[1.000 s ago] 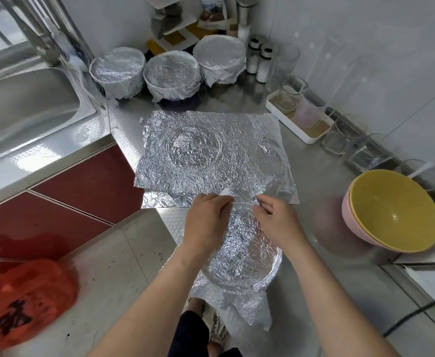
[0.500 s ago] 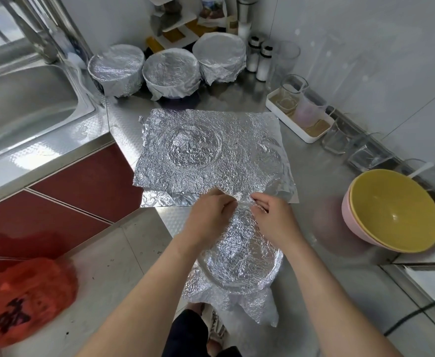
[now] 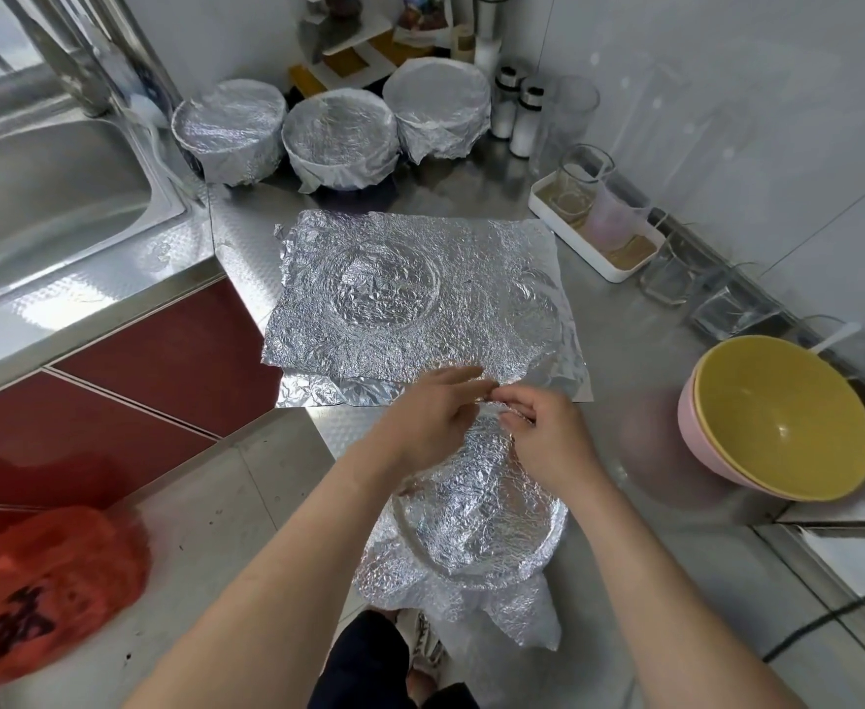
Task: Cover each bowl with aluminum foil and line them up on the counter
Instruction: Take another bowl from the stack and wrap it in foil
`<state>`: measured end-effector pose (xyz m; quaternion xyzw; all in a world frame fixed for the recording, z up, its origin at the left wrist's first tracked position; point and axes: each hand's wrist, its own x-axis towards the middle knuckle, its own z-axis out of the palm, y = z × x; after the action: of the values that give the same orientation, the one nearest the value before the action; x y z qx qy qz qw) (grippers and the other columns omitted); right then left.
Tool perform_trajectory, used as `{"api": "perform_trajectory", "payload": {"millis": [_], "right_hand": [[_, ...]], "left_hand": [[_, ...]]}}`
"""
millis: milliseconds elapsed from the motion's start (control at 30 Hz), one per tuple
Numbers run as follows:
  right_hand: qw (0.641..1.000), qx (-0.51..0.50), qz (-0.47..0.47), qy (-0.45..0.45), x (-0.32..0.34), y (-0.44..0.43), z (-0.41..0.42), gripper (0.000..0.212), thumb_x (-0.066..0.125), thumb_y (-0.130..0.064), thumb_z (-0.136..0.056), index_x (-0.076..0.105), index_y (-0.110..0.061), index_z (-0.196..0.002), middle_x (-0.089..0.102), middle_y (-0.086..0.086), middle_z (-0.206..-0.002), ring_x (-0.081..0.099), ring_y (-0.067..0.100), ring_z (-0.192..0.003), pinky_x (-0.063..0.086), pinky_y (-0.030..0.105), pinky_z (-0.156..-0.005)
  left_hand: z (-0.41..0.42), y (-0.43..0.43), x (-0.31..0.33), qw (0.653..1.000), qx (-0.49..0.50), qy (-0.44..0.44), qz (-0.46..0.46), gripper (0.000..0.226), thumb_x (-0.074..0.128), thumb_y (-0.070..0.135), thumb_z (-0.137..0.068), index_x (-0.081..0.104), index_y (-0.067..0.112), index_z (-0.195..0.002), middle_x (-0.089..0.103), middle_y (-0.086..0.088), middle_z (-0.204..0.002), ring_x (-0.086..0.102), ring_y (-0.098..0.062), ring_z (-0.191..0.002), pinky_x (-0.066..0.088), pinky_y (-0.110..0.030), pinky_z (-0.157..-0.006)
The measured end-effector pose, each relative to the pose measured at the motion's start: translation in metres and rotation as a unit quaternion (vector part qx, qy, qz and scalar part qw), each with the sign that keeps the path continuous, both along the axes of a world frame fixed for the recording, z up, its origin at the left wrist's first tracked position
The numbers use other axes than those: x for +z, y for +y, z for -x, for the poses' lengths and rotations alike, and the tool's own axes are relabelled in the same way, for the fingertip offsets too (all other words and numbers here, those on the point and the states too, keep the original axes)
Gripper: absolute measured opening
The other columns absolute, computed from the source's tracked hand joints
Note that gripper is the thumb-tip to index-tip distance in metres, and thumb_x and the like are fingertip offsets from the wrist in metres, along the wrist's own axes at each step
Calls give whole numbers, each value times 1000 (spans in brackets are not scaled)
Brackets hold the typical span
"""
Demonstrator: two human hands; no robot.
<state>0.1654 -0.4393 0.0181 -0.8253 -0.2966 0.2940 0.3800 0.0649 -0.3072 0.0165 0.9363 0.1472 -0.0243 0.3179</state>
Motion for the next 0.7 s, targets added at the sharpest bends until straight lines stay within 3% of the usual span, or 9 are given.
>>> {"api": "perform_trajectory", "payload": {"millis": [100,200,300,400,567,700], "right_hand": [[1000,2,8,0,0,-3,0,23,56,-4,-93,63,-20,-108,67,-3,-107,61,7,-95,44,14,-73],[998,27,10,-57,-3,-5,4,24,52,-11,-96,60,-23,-115,69,-1,-105,62,7,-89,47,21,-73],[986,60,24,-153,-1,-4,8,31,50,-14,-98,62,-17,-127,72,7,-97,59,10,-72,35,17,-61],[977,67,32,-199,3,-5,10,30,50,-11,-98,64,-14,-125,73,10,-95,67,27,-83,40,26,-65],[976,46,49,-207,5,-7,14,32,55,-4,-94,66,-15,-122,74,10,-98,67,29,-88,48,31,-69],[976,33,58,-208,7,-10,18,32,52,-2,-94,67,-14,-119,73,9,-97,66,29,-88,48,34,-70]], "left_hand": [[-3,2,3,1000,-6,16,8,37,46,15,-101,53,13,-137,51,-5,-143,44,-21,-131,29,-32,-110],[-2,2,1,1000,-5,8,-2,34,46,16,-101,57,9,-132,57,-6,-136,51,-22,-123,36,-32,-104],[-1,1,0,1000,19,-13,4,29,51,16,-99,62,8,-125,61,-6,-128,57,-22,-113,42,-31,-97],[0,0,0,998,51,-39,5,22,58,17,-96,67,10,-115,67,-4,-114,62,-20,-100,45,-27,-84],[-1,-2,2,992,117,-38,16,18,67,27,-91,74,15,-103,71,-1,-96,60,-16,-82,43,-26,-72],[2,-3,5,992,110,-43,31,20,64,26,-93,75,17,-107,73,0,-95,62,-14,-80,44,-26,-72]]}}
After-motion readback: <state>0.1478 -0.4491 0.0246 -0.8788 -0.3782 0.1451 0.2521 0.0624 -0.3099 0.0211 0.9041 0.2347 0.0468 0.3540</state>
